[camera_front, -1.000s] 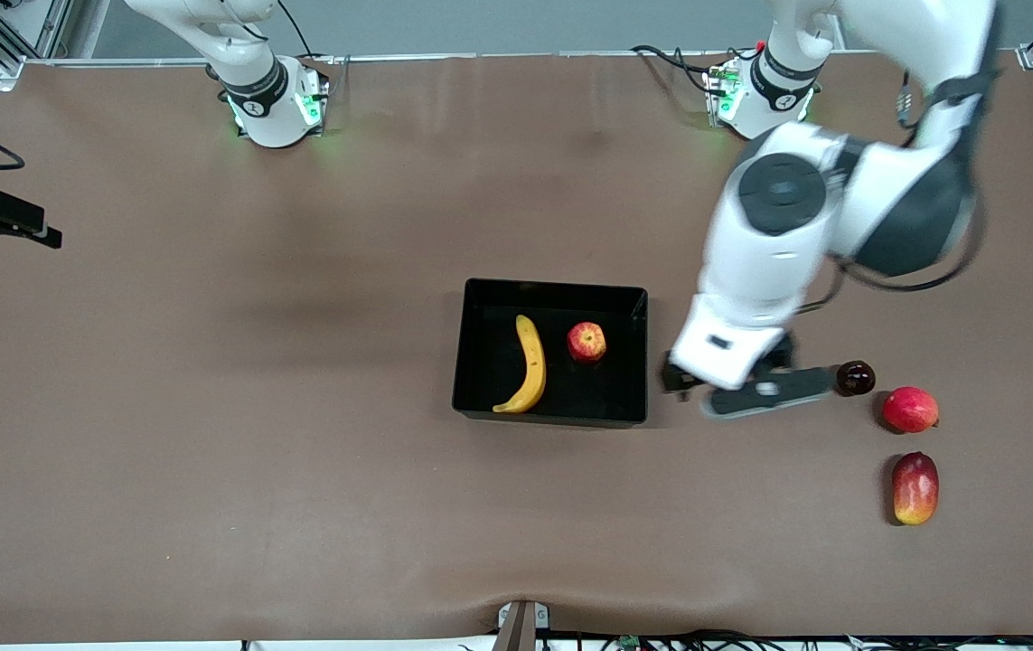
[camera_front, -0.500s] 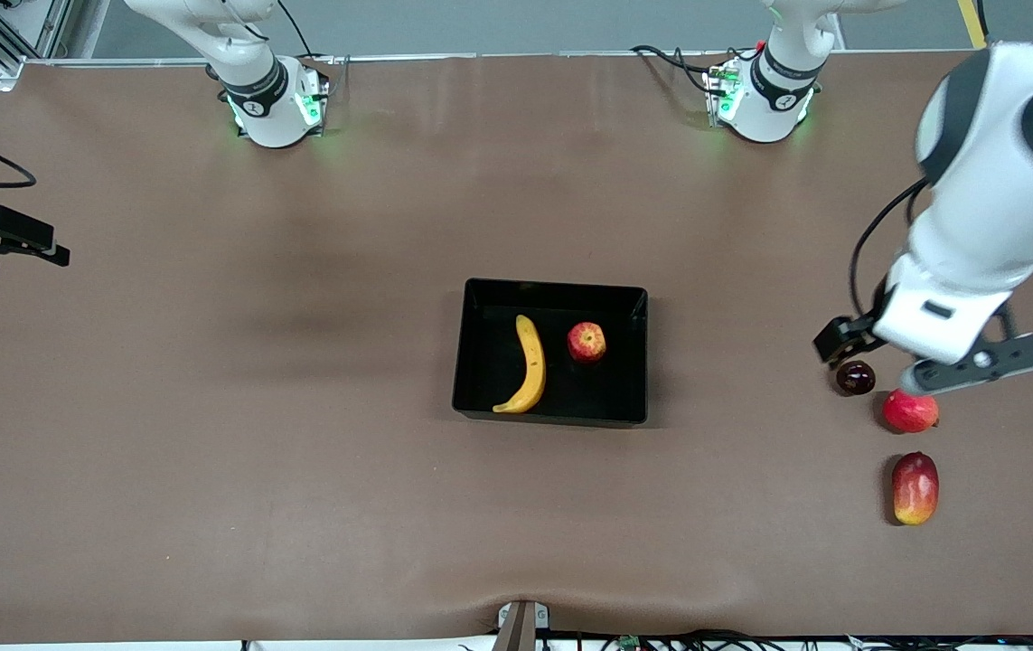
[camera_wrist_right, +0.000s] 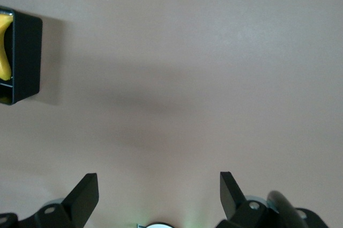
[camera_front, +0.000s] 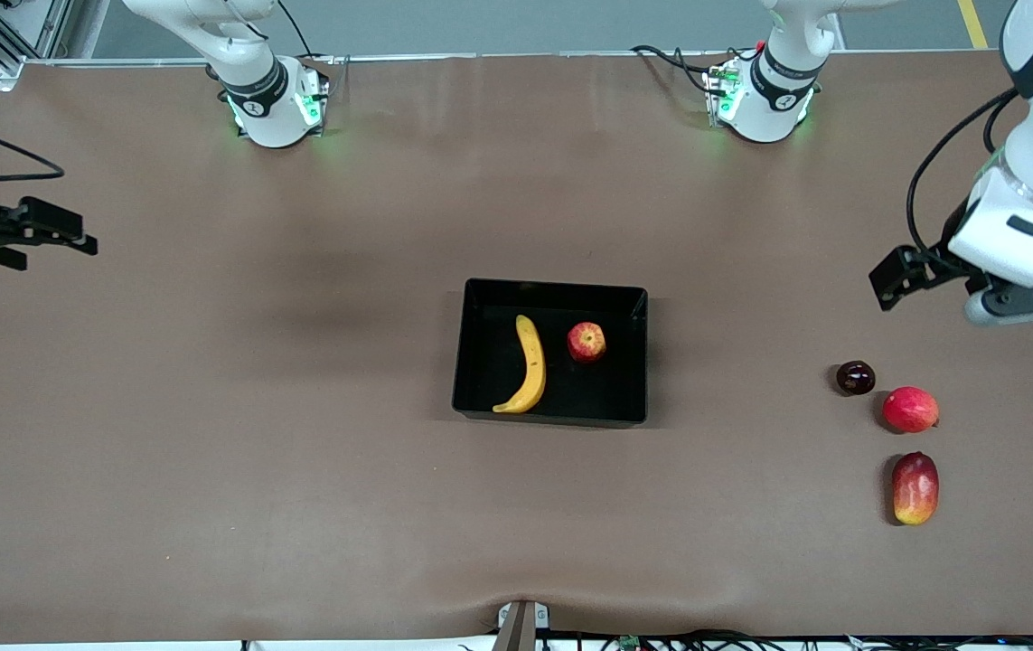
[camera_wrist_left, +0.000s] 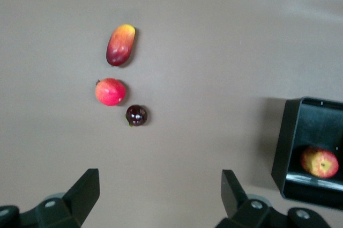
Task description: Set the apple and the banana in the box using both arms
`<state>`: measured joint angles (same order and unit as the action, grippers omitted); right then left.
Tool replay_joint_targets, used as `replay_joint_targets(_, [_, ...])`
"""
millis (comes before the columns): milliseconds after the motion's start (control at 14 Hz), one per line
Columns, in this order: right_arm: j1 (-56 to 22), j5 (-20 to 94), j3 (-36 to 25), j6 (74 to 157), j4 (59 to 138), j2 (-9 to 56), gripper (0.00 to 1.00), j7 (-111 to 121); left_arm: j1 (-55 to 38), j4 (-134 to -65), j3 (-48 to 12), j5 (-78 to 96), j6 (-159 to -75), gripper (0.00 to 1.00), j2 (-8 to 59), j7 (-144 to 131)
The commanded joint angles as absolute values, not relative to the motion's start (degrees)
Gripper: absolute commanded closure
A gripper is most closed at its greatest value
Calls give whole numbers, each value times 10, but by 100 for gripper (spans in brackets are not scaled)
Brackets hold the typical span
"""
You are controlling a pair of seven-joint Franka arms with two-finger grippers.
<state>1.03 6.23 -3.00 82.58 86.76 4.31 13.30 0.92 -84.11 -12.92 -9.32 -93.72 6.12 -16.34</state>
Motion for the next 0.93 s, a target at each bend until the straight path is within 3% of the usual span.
replay_joint_targets(0, [9,59,-34,813,866,19,0,132,-18,-923,-93,-69,-950,0,-13,-147])
replay_joint_targets(214, [0,52,-32,849,870,22,0,132,-19,-940,-92,-49,-948,0,-39,-147])
replay_joint_targets(857, [12,41,-32,844,858,23,0,137,-20,-944,-47,5,-911,0,-61,-61])
